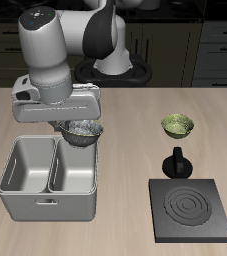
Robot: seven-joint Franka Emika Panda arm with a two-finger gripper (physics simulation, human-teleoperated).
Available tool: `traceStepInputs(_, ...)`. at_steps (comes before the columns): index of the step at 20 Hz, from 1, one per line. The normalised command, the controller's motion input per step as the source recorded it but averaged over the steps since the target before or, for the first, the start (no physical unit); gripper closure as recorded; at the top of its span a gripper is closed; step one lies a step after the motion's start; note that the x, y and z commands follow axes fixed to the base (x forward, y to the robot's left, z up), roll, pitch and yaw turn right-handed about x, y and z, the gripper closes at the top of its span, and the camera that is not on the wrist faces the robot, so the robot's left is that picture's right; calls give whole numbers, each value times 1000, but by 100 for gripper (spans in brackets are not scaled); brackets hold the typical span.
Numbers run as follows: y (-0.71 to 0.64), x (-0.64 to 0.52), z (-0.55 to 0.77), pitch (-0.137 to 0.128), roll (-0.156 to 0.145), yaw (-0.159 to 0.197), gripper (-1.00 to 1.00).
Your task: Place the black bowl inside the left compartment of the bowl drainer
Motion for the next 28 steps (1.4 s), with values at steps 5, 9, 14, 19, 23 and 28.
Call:
traceStepInputs(5, 6, -10, -129, 15, -1, -9, 100)
traceStepInputs(9, -61, -28, -58, 5, -9, -4, 100)
traceStepInputs(14, -28, -22, -70, 14, -9, 1, 100)
traceStepInputs(19, -15, -14, -93, 14, -6, 5, 100)
traceStepInputs(23, -30, 18, -70, 16, -13, 2, 100)
traceStepInputs(28, 8, -11, -38, 6, -5, 7, 100)
